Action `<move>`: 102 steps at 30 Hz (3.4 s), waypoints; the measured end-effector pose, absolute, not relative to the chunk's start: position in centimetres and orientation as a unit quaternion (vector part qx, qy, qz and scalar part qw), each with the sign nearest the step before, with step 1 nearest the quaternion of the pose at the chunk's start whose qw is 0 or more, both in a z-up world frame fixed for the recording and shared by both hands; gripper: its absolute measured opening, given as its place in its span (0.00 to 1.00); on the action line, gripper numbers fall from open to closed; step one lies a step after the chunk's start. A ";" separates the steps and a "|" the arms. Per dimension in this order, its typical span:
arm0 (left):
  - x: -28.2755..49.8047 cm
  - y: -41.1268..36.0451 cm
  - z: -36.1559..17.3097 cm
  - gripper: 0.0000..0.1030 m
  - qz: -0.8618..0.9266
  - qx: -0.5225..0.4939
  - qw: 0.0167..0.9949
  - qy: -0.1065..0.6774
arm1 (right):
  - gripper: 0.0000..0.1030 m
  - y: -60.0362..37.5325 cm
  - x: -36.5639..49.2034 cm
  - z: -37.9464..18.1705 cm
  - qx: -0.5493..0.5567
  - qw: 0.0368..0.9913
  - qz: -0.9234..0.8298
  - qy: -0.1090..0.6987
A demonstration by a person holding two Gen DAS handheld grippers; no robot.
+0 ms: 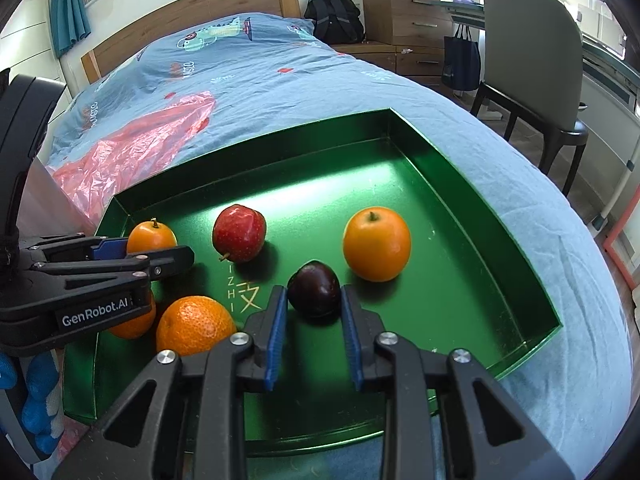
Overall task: Organize fruits
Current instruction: 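Open the left tool on the orange while the right tool releases the plum, then withdraw both tools from the tray back over the bed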
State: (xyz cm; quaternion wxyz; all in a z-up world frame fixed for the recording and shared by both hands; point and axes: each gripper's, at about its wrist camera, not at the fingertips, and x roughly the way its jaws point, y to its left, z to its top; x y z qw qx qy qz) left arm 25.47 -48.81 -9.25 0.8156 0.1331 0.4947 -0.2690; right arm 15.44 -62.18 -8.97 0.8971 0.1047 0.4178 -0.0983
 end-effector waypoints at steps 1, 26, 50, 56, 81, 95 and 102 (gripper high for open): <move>25.5 -48.8 -9.2 0.33 -0.269 0.134 0.815 0.496 | 0.36 -62.2 15.4 -8.9 0.105 0.897 -0.099 0.418; 15.1 -42.4 -0.2 0.38 -0.317 0.132 0.842 0.415 | 0.78 -60.0 9.4 -2.3 0.117 0.907 -0.124 0.384; 7.5 -25.1 0.7 0.44 -0.207 0.073 0.878 0.424 | 0.80 -46.5 2.1 -0.5 0.103 0.908 -0.050 0.403; 6.7 -20.8 0.8 0.44 -0.178 0.059 0.887 0.422 | 0.80 -42.9 1.2 -0.1 0.094 0.909 -0.026 0.405; 7.7 -1.1 -2.7 0.49 -0.021 -0.019 0.906 0.422 | 0.80 -26.8 2.8 -0.5 0.015 0.900 0.089 0.427; 10.2 5.8 -5.9 0.49 0.046 -0.059 0.901 0.427 | 0.80 -21.0 5.4 -3.2 -0.020 0.884 0.122 0.452; 13.0 8.3 -6.6 0.53 0.069 -0.070 0.905 0.415 | 0.80 -17.9 8.2 -4.0 -0.024 0.880 0.147 0.451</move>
